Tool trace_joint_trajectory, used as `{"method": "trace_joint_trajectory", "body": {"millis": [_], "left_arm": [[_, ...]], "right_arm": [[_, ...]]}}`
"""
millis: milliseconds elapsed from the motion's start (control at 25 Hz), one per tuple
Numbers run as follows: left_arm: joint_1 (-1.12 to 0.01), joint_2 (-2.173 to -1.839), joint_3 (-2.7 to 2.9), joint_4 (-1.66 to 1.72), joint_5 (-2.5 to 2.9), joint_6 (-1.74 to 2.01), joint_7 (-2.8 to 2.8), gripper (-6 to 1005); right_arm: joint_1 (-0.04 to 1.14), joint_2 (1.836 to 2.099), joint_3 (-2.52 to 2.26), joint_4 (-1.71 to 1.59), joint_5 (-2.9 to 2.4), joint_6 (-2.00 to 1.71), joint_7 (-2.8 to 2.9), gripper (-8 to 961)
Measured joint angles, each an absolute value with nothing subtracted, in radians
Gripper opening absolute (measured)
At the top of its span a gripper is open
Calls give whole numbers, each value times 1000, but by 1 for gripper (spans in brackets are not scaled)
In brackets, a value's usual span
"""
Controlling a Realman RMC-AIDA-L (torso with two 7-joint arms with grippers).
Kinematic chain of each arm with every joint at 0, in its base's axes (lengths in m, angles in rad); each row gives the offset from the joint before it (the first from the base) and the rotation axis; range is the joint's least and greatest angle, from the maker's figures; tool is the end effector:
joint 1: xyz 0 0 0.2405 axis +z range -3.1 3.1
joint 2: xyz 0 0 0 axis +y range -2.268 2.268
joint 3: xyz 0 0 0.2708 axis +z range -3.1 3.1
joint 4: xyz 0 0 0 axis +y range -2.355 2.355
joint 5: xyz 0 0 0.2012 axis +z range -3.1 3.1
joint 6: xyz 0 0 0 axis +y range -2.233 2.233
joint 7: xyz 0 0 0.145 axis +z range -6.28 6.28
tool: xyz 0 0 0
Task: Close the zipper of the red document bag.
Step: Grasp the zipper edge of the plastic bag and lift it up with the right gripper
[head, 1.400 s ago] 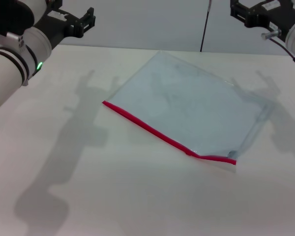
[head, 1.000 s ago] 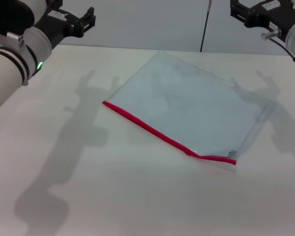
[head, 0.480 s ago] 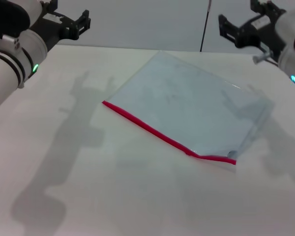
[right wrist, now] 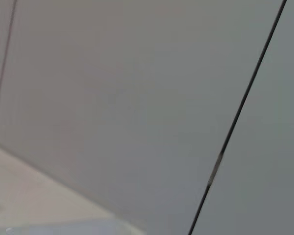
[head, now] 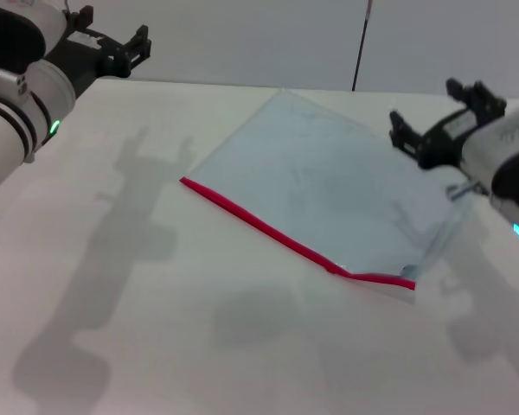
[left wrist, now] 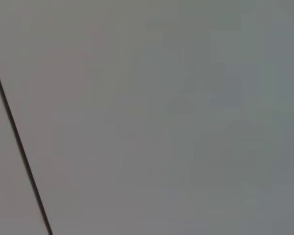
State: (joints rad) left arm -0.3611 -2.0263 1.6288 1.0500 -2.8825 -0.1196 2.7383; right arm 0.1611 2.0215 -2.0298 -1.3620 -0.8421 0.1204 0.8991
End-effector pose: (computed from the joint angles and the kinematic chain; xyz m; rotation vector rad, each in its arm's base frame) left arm -0.2420 0.4195 0.0322 -1.7781 -0.4784 -0.4092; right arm 0.2063 0.3438 -0.0368 -1.9961 0.3646 0.2832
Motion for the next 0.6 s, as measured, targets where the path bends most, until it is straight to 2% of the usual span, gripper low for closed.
{"method": "trace_joint_trajectory", "body": {"millis": [200, 400, 520, 600], "left_arm": [[-354, -2026, 1629, 1048, -2884, -120, 2736, 812], [-359, -2026, 1629, 1038, -2887, -120, 2733, 811], [-361, -2028, 1629, 1037, -2888, -121, 2730, 811], [-361, -2028, 1629, 1037, -2888, -124, 2730, 811]], "right_arm": [[78, 2019, -2102, -1465, -811, 124, 899, 803], [65, 2007, -2094, -1476, -649, 60, 904, 801], [88, 1954, -2096, -1458, -491, -21, 908, 801], [115, 1897, -2121, -1446, -374, -74, 909, 800]]}}
